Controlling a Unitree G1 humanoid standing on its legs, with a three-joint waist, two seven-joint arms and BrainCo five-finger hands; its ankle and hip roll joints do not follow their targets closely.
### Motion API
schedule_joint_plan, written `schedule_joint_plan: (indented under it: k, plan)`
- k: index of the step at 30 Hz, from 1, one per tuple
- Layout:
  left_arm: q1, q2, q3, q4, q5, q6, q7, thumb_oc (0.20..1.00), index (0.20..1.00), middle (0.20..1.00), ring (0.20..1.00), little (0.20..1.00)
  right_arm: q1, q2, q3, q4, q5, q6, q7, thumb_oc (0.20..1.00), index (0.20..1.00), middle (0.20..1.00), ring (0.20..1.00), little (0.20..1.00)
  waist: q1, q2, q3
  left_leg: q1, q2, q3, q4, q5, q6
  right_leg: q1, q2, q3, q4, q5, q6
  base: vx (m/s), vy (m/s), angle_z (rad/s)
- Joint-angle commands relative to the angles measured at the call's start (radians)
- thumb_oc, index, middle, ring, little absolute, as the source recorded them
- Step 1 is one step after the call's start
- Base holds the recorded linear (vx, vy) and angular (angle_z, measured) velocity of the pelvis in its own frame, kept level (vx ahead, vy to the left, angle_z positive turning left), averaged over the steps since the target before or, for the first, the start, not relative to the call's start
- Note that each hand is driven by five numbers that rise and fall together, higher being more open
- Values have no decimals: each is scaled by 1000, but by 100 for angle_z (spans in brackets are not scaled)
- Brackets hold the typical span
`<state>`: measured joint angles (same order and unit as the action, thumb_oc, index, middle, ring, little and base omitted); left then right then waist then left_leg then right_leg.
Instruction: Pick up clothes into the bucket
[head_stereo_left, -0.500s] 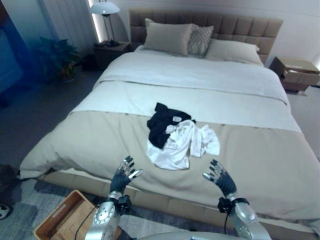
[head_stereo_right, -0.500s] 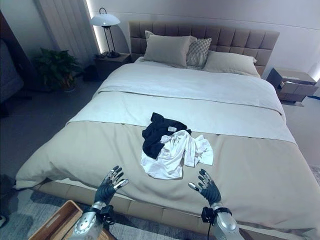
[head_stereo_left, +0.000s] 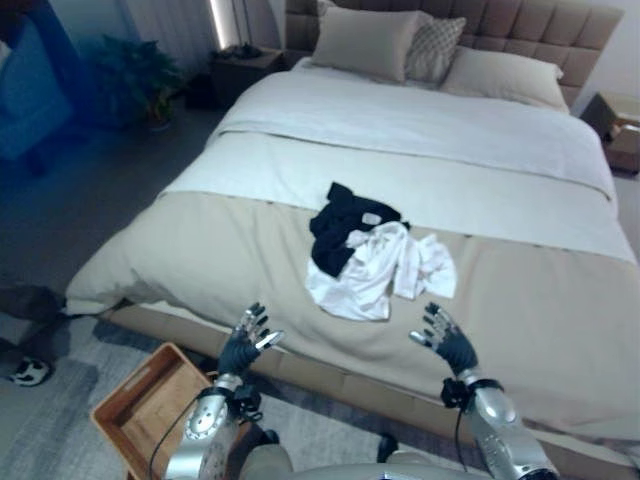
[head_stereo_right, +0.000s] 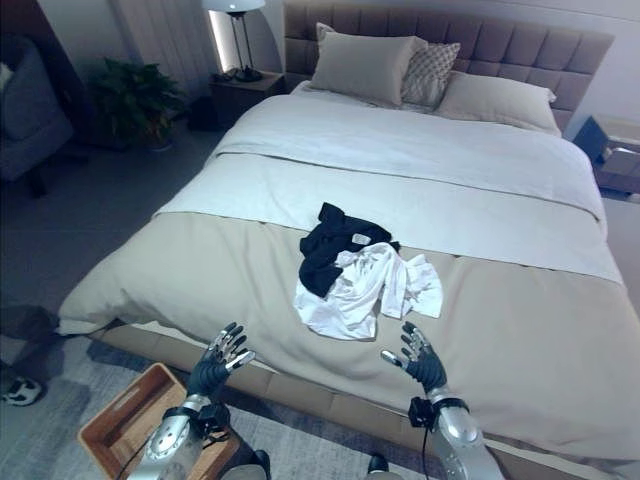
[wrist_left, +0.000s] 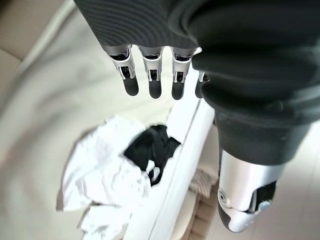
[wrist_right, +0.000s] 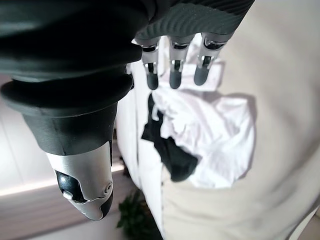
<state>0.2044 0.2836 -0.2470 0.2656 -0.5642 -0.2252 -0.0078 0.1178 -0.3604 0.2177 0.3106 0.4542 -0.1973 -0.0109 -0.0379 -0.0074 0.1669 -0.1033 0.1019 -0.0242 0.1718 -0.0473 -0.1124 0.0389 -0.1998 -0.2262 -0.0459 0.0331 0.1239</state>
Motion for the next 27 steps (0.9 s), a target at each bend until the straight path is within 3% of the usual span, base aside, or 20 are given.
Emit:
schedule_joint_plan:
  k: [1,3,5,8,12,13,14,17,18,19,20,21,23,24,26,27]
  plan:
    - [19,71,43,-81,29,-48,-21,1000,1000,1000,1000,1000,-44,67,3,-43,-11,-47,1,1000,1000,1000,1000,1000,10,-53,-25,53,-18,48,-125,57,49,64,-103,4,151,-32,90,139,381,-28]
    - [32,84,50,-89,48,-47,-31,1000,1000,1000,1000,1000,-41,78,5,-45,-1,-43,11,1000,1000,1000,1000,1000,11,-52,-16,83,-49,72,-148,48,78,14,-141,33,235,14,96,60,248,-40]
    - [27,97,58,-87,60,-52,-25,1000,1000,1000,1000,1000,-49,88,11,-35,-4,-45,7,1000,1000,1000,1000,1000,10,-47,2,98,-60,87,-156,49,92,-26,-159,23,299,58,94,18,188,-22]
    - [18,100,65,-87,61,-54,-19,1000,1000,1000,1000,1000,-55,99,16,-18,-5,-42,6,1000,1000,1000,1000,1000,13,-44,13,115,-61,107,-172,51,98,-34,-165,-28,308,57,93,24,73,-29]
    - [2,92,68,-55,58,-57,-5,1000,1000,1000,1000,1000,-19,97,-5,-18,39,-40,19,1000,1000,1000,1000,1000,-4,-52,17,132,-29,132,-179,51,85,-24,-75,-74,250,-12,78,57,-20,-14]
    - [2,92,68,-55,58,-57,-5,1000,1000,1000,1000,1000,-19,97,-5,-18,39,-40,19,1000,1000,1000,1000,1000,-4,-52,17,132,-29,132,-179,51,85,-24,-75,-74,250,-12,78,-30,-66,-18]
    - [-10,87,69,-47,55,-57,7,1000,1000,1000,1000,1000,-3,92,-12,-25,51,-43,24,1000,1000,1000,1000,1000,-14,-57,27,118,-9,142,-161,53,75,-58,-26,-82,245,-34,66,-17,-80,-16]
    - [-15,78,74,-39,27,-55,3,1000,1000,1000,1000,1000,20,80,-18,-39,57,-45,29,1000,1000,1000,1000,1000,-25,-67,28,94,1,138,-97,42,63,-48,19,-52,192,-48,40,33,-153,-24]
    - [-9,71,88,-34,5,-55,-3,1000,1000,1000,1000,1000,32,74,-15,-31,67,-45,31,1000,1000,1000,1000,1000,-15,-87,30,66,24,137,9,45,43,-1,56,-51,133,-64,6,47,-160,-18]
    - [-9,71,88,-34,5,-55,-3,1000,1000,1000,1000,1000,32,75,-15,-31,67,-45,31,1000,1000,1000,1000,1000,-15,-86,32,63,27,135,16,41,42,1,58,-52,130,-63,5,57,-352,-23]
    - [11,66,99,-48,-24,-53,-12,1000,1000,1000,1000,1000,43,64,-12,-35,89,-51,39,1000,1000,1000,1000,1000,11,-90,63,-9,55,85,227,109,19,47,107,-32,108,-78,-36,19,-238,-35]
    - [18,60,100,-46,-35,-52,-14,1000,1000,1000,1000,1000,48,58,-11,-32,94,-50,41,1000,1000,1000,1000,1000,21,-93,72,-35,43,57,268,133,25,55,113,-25,106,-83,-47,19,-236,-37]
    - [12,56,92,-40,-43,-52,-8,1000,1000,1000,1000,1000,47,53,-12,-25,92,-47,36,1000,1000,1000,1000,1000,27,-91,81,-66,35,36,293,147,27,67,115,-25,105,-90,-53,63,-56,-33]
    - [6,45,86,-29,-52,-45,-5,1000,1000,1000,1000,1000,49,52,-27,-19,98,-45,26,1000,1000,1000,1000,1000,23,-85,77,-127,55,74,221,165,28,94,111,-38,88,-101,-48,157,-42,-15]
    - [8,45,84,-30,-49,-44,-8,1000,1000,1000,1000,1000,57,53,-32,-28,104,-45,30,1000,1000,1000,1000,1000,24,-85,74,-134,60,87,193,174,25,103,112,-35,82,-105,-48,174,7,0]
    - [9,43,81,-27,-49,-45,-7,1000,1000,1000,1000,1000,67,49,-33,-42,98,-46,30,1000,1000,1000,1000,1000,32,-71,63,-141,59,81,70,188,19,121,122,-27,73,-122,-40,237,63,-14]
